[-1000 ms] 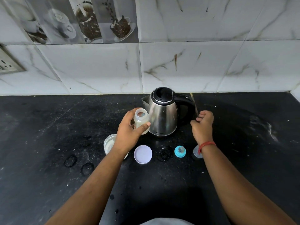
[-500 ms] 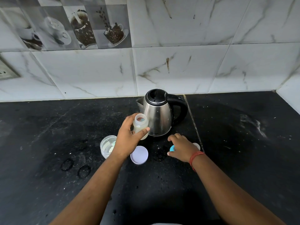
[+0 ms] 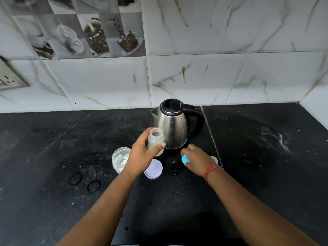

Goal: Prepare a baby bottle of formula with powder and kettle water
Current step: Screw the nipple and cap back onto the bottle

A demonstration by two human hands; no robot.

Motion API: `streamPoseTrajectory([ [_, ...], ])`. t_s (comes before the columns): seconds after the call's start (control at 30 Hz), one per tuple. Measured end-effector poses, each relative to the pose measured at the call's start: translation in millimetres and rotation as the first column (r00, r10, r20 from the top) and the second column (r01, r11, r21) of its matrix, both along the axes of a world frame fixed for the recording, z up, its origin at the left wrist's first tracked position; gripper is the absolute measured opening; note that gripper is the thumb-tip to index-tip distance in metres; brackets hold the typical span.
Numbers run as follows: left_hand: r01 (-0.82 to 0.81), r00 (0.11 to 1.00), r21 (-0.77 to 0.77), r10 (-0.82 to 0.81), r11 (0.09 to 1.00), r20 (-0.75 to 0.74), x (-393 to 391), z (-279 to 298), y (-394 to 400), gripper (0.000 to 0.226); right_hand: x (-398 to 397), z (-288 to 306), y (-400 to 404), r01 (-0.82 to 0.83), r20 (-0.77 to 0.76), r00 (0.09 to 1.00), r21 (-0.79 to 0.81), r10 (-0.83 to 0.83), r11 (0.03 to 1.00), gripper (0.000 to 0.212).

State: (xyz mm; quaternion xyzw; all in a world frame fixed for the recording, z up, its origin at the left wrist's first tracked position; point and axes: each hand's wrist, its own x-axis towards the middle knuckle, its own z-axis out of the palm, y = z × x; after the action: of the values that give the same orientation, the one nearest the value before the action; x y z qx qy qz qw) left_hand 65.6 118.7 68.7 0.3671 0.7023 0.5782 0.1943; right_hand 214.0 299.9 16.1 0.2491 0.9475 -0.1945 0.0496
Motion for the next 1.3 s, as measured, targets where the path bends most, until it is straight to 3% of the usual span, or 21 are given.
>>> streamPoseTrajectory([
  [0.17, -0.005, 1.0, -0.013, 0.005, 1.0, 0.008, 4, -1, -3, 0.047, -13, 52, -8, 0.071, -0.27, 0.956, -0.166, -0.115, 0.984, 0.035],
  [0.37, -0.026, 0.999, -0.049, 0.028, 0.998, 0.035, 5, -4, -5, 0.054, -27, 128, -27, 0.01, -0.483, 0.87, -0.174, -0.095, 0.985, 0.053],
  [0.63, -0.045, 0.997, -0.099, 0.051, 0.994, 0.053, 9, -2, -2, 0.052, -39, 156, -48, -0.206, -0.357, 0.915, -0.009, 0.189, 0.979, 0.071],
  [1.13, -0.022, 0.999, -0.092, 0.024, 0.995, 0.022, 7, 10, -6, 0.052, -49, 157, -45, -0.337, -0.241, 0.921, -0.094, 0.307, 0.937, 0.092],
  [1.3, -0.037, 0.998, -0.071, 0.04, 0.997, 0.042, 8, 15, -7, 0.055, -50, 158, -41, -0.322, -0.317, 0.905, -0.075, 0.283, 0.944, 0.095],
])
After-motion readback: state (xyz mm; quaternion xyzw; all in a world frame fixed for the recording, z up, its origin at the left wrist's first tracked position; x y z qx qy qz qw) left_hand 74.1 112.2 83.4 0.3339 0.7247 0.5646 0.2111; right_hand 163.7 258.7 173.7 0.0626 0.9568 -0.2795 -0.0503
